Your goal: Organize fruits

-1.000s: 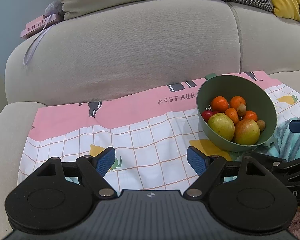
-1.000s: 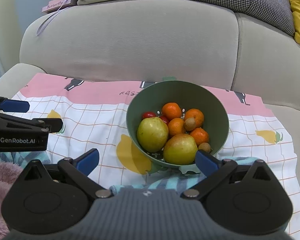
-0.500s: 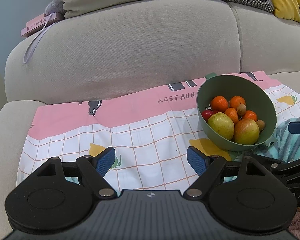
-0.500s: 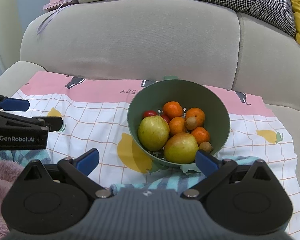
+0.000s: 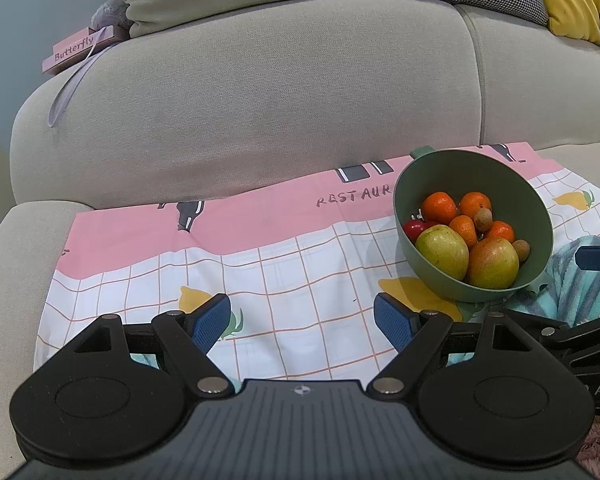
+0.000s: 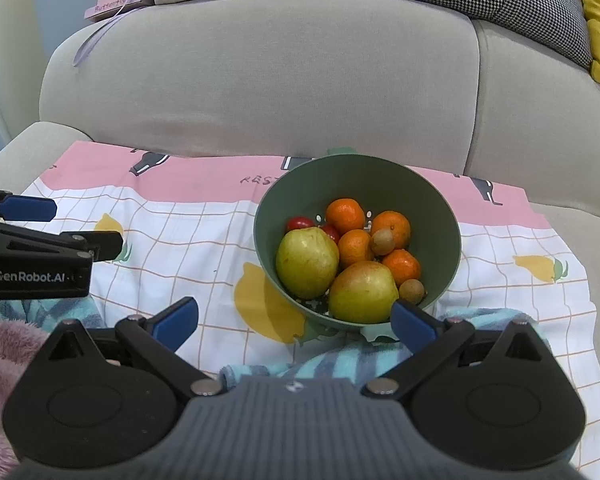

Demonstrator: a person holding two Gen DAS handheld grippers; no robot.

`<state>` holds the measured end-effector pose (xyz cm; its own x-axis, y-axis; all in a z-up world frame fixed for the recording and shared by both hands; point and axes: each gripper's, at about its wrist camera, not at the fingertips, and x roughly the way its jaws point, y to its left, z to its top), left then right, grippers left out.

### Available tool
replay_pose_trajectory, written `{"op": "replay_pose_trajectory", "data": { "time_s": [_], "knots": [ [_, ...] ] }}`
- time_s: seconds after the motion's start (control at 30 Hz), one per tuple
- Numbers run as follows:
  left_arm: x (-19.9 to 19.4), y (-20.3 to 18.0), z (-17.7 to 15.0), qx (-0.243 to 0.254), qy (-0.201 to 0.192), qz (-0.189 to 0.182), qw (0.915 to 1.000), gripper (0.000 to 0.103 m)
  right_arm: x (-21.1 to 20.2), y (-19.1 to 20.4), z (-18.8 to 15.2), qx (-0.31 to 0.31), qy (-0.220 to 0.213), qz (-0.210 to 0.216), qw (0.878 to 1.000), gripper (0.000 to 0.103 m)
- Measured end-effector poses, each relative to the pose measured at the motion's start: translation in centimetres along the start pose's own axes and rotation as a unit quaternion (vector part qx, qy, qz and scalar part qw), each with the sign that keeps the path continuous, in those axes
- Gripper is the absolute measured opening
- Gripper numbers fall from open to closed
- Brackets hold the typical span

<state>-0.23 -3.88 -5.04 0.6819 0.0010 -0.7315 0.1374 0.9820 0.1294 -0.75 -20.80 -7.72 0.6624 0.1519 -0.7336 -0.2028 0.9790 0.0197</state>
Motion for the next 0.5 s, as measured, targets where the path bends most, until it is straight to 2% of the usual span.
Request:
{"op": "replay_pose_trajectory", "data": {
  "time_s": [0.5],
  "knots": [
    [-0.31,0.27,0.03,-0.015,-0.004,-0.005,0.9999,0.095,0.02,-0.01,-0.09,0.002,0.004,0.0,1.0,0.099]
  ]
}}
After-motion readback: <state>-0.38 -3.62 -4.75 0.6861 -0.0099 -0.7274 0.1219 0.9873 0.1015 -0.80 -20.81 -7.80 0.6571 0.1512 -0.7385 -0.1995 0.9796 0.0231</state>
